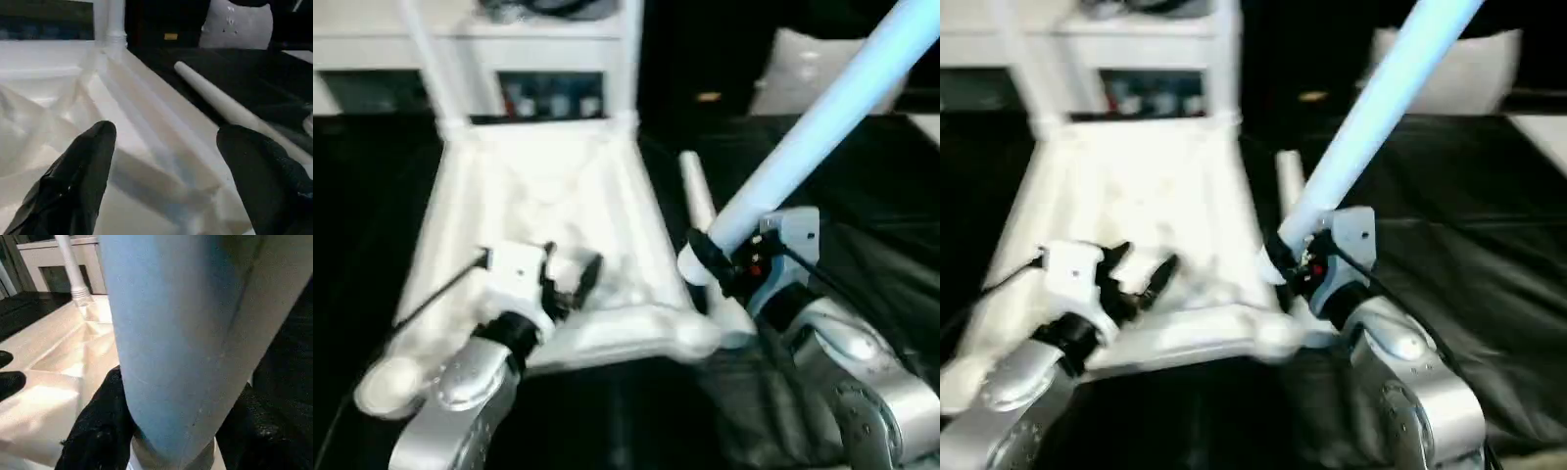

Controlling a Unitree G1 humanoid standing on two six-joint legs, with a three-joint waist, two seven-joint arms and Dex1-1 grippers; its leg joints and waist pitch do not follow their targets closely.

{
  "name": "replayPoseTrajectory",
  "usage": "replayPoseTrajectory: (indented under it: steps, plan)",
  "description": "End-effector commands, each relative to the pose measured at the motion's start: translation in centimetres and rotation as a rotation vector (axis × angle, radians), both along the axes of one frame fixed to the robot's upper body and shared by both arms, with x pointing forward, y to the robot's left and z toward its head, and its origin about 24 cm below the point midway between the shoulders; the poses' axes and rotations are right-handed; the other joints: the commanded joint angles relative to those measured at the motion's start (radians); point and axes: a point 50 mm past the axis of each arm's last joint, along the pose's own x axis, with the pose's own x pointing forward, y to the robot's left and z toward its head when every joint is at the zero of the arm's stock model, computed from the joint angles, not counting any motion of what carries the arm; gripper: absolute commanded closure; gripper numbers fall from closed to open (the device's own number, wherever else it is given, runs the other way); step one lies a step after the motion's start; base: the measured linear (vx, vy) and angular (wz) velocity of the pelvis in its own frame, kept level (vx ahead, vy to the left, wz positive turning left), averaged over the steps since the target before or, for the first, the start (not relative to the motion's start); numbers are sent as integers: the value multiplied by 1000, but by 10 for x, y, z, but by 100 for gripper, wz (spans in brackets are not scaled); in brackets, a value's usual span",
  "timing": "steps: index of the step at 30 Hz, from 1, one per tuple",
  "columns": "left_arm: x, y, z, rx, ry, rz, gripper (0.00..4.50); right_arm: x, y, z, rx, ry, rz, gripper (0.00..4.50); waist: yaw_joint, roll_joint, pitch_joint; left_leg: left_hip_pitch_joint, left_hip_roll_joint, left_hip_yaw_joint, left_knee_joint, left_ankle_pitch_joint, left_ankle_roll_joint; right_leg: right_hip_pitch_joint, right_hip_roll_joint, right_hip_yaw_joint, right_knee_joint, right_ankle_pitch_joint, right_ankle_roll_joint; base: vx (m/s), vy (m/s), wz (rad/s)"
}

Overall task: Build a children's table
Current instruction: Move to table, then insert table leg to table base

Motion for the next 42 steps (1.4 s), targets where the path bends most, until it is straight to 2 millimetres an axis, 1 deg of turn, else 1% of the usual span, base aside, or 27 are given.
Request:
replayPoseTrajectory:
  steps: [1, 2, 3, 4, 5, 6, 7, 9, 10, 12, 13, 16, 17, 18, 19, 20, 21, 23, 25, 26, 27, 28, 29, 30, 33, 35, 42]
  plan:
    - [-2, 3, 2, 16, -8, 8, 72, -1, 3, 3, 6, -6, 28, 261, 29, -20, -57, -70, -63, 9, 3, 5, 44, 79, -139, 128, -181, -949, 227, 2, -122, -2]
    - [-2, 4, 2, 18, -8, 7, 72, 0, 4, 2, 9, -5, 38, 261, 33, -24, -57, -64, -48, 1, -39, 37, 41, 58, -112, 121, -176, -817, 286, -7, -106, -4]
    - [-3, 4, 2, 19, -8, 6, 72, 0, 4, 2, 12, -5, 43, 261, 23, -8, -51, -81, -38, -21, -73, 43, 44, 72, -93, 81, -162, -650, 267, -7, -106, -4]
    - [-3, 5, 2, 27, -9, 0, 72, 0, 4, 2, 18, -4, 50, 261, 29, 10, -59, -79, -31, -31, -77, 51, 49, 76, -86, 70, -160, -564, 255, -5, -72, -11]
    - [-4, 5, 2, 33, -11, -5, 72, 1, 4, 2, 22, -3, 54, 261, 31, 22, -68, -50, -3, -40, -86, 58, 62, 59, -76, 56, -157, -422, 199, 0, 0, 0]
    - [-5, 5, 3, 37, -12, -8, 72, 1, 5, 2, 23, -2, 55, 261, 27, 24, -67, -47, 14, -43, -93, 60, 69, 63, -70, 49, -151, -331, 136, 0, 0, 0]
    - [-5, 6, 3, 36, -9, -5, 72, 1, 5, 2, 25, 0, 58, 261, 27, 22, -62, -45, 13, -37, -101, 35, 67, 65, -71, 45, -158, -333, 97, 0, 0, 0]
    - [-5, 8, 3, 38, -9, -4, 72, 1, 6, 1, 30, 4, 66, 261, 22, 20, -52, -31, 14, -28, -106, -37, 53, 61, -78, 40, -173, -457, 63, 0, 0, 0]
    - [-5, 8, 4, 39, -11, -7, 72, 1, 6, 1, 30, 5, 67, 261, 22, 23, -53, -32, 17, -30, -109, -44, 48, 63, -82, 39, -173, -469, 54, 0, 0, 0]
    - [-7, 4, 5, 66, -26, -143, 72, 0, 9, -1, 36, 11, 85, 261, 23, 31, -59, -21, 38, -41, -119, -51, 44, 62, -92, 41, -165, -411, 16, 0, 0, 0]
    - [-9, 3, 4, 101, -30, -221, 72, 1, 10, -1, 30, 7, 102, 261, 21, 31, -63, -23, 43, -43, -122, -51, 40, 66, -96, 43, -157, -370, -7, 0, 0, 0]
    - [-11, 2, 1, 160, -27, -358, 56, 2, 8, -1, 49, 4, 133, 261, 23, 30, -60, -24, 42, -41, -126, -54, 41, 70, -105, 49, -149, -328, -41, 0, 0, 0]
    - [-11, 2, -1, 183, -12, -419, 56, 3, 6, 0, 77, 8, 144, 261, 26, 31, -62, -16, 42, -36, -124, -52, 42, 66, -109, 53, -147, -325, -55, 0, 0, 0]
    - [-12, 2, -2, 205, 1, -471, 56, 5, 4, 2, 100, 9, 155, 261, 25, 24, -65, -16, 40, -33, -124, -45, 46, 70, -110, 53, -148, -322, -59, 0, 0, 0]
    - [-12, 2, -4, 226, 12, -526, 56, 6, 2, 3, 118, 6, 168, 261, 30, 30, -65, -11, 39, -31, -126, -40, 48, 68, -113, 54, -143, -327, -70, 0, 0, 0]
    - [-13, 2, -5, 245, 24, -602, 56, 8, 0, 4, 123, 1, 177, 261, 29, 27, -67, -18, 40, -28, -127, -25, 48, 76, -115, 54, -140, -318, -71, 0, 0, 0]
    - [-14, 2, -6, 259, 39, -665, 56, 9, -2, 5, 124, -10, 179, 261, 34, 34, -70, -15, 42, -28, -128, -3, 48, 74, -116, 55, -138, -300, -70, 0, 0, 0]
    - [-15, 3, -8, 294, 66, -774, 56, 9, -3, 5, 121, -10, 231, 261, 35, 35, -74, -13, 45, -27, -126, 30, 46, 75, -116, 56, -126, -236, -89, 0, 0, 0]
    - [-13, 1, -12, 343, 88, -855, 83, 7, -4, 4, 106, -7, 281, 261, 39, 41, -77, -15, 44, -25, -123, 52, 50, 80, -119, 59, -122, -190, -112, 0, 0, 0]
    - [-13, 1, -12, 345, 88, -858, 90, 7, -4, 4, 105, -6, 282, 261, 44, 40, -78, -14, 42, -22, -121, 47, 56, 80, -118, 59, -124, -196, -113, 0, 0, 0]
    - [-11, 0, -16, 389, 109, -910, 90, 6, -5, 1, 64, -12, 295, 261, 49, 45, -78, -15, 42, -20, -122, 44, 56, 82, -119, 60, -125, -209, -114, 0, 0, 0]
    - [-10, 0, -18, 402, 120, -927, 93, 5, -6, 1, 46, -15, 297, 261, 49, 41, -79, -15, 41, -18, -121, 41, 55, 82, -118, 60, -129, -222, -107, 0, 0, 0]
    - [-6, 1, -22, 438, 125, -940, 93, 3, -5, -3, 17, 34, 336, 261, 51, 45, -80, -15, 40, -18, -122, 40, 49, 84, -118, 60, -126, -233, -104, 0, 0, 0]
    - [-5, 1, -22, 446, 125, -943, 120, 2, -5, -3, 12, 42, 344, 261, 52, 44, -80, -14, 39, -18, -122, 37, 52, 83, -115, 59, -131, -246, -98, 0, 0, 0]
    - [2, 0, -26, 479, 135, -983, 135, 0, -5, -4, -1, 46, 383, 261, 54, 45, -82, -16, 37, -15, -121, 13, 47, 84, -116, 57, -140, -321, -75, 0, 0, 0]
    - [5, -1, -26, 481, 150, -1014, 147, -1, -7, -3, -5, 29, 392, 261, 55, 49, -83, -16, 40, -17, -122, 9, 43, 82, -116, 55, -140, -324, -74, 0, 0, 0]
    - [12, -5, -31, 502, 179, -1037, 205, -8, -7, -3, -19, 22, 401, 261, 56, 46, -88, -18, 38, -15, -118, 25, 52, 83, -116, 55, -138, -300, -79, 0, 0, 0]
